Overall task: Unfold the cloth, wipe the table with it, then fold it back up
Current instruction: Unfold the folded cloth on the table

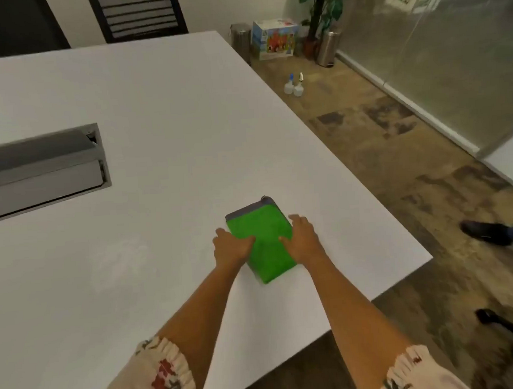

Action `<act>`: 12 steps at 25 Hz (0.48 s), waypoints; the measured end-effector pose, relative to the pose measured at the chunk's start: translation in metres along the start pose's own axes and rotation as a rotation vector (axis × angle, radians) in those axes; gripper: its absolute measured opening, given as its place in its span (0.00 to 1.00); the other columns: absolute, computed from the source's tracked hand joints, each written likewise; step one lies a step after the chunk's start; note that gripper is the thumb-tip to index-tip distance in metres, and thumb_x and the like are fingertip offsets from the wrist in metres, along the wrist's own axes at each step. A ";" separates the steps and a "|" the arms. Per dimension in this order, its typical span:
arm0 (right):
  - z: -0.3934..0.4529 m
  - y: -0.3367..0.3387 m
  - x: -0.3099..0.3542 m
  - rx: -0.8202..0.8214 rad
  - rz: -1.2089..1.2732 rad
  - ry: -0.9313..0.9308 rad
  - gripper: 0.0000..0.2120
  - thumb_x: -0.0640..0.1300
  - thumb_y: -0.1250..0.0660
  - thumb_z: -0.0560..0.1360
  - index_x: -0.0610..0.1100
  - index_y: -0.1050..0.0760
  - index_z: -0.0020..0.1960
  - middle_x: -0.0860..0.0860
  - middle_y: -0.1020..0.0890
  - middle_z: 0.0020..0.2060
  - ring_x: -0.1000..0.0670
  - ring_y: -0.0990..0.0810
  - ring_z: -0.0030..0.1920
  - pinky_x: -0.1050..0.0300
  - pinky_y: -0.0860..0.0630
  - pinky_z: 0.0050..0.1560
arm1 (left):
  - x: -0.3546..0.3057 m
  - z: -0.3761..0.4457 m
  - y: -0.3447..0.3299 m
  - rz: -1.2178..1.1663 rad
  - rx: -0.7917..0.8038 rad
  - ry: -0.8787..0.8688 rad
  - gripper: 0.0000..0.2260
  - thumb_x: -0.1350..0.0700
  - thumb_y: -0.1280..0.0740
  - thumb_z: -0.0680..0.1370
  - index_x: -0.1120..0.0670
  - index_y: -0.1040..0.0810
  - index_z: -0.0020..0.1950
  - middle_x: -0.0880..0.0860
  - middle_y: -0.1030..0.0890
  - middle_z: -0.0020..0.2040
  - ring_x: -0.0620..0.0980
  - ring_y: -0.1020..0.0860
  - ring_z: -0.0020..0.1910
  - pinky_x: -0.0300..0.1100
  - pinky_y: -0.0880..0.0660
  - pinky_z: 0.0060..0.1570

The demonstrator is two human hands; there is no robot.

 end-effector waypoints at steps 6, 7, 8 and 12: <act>0.017 -0.013 -0.028 -0.060 0.039 -0.180 0.32 0.57 0.26 0.73 0.40 0.31 0.68 0.42 0.27 0.63 0.39 0.26 0.64 0.41 0.25 0.62 | 0.019 0.028 -0.021 -0.146 -0.054 0.154 0.29 0.50 0.23 0.66 0.63 0.27 0.60 0.60 0.21 0.55 0.62 0.20 0.53 0.55 0.20 0.52; 0.020 -0.014 -0.028 -0.060 0.091 -0.203 0.32 0.57 0.25 0.72 0.40 0.30 0.67 0.42 0.26 0.62 0.39 0.25 0.63 0.41 0.25 0.62 | 0.019 0.033 -0.023 -0.146 -0.061 0.140 0.27 0.51 0.23 0.66 0.63 0.26 0.58 0.60 0.20 0.54 0.62 0.19 0.52 0.54 0.20 0.52; 0.024 -0.015 -0.029 -0.056 0.134 -0.223 0.32 0.57 0.24 0.72 0.40 0.30 0.66 0.41 0.24 0.61 0.39 0.23 0.61 0.41 0.24 0.61 | 0.018 0.034 -0.023 -0.136 -0.066 0.136 0.24 0.51 0.23 0.67 0.62 0.25 0.56 0.59 0.19 0.52 0.61 0.19 0.51 0.52 0.20 0.51; 0.030 -0.025 -0.031 -0.017 0.173 -0.271 0.24 0.53 0.24 0.72 0.39 0.25 0.60 0.40 0.19 0.56 0.38 0.20 0.57 0.45 0.22 0.56 | 0.012 0.036 -0.029 -0.093 -0.037 0.034 0.09 0.57 0.27 0.72 0.60 0.23 0.43 0.57 0.20 0.41 0.60 0.19 0.45 0.45 0.26 0.40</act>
Point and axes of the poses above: each hand's wrist, its own z-axis towards the middle knuckle, its own y-axis out of the back of the hand, x = y × z, the point moved 8 cm from there along z, towards the middle knuckle
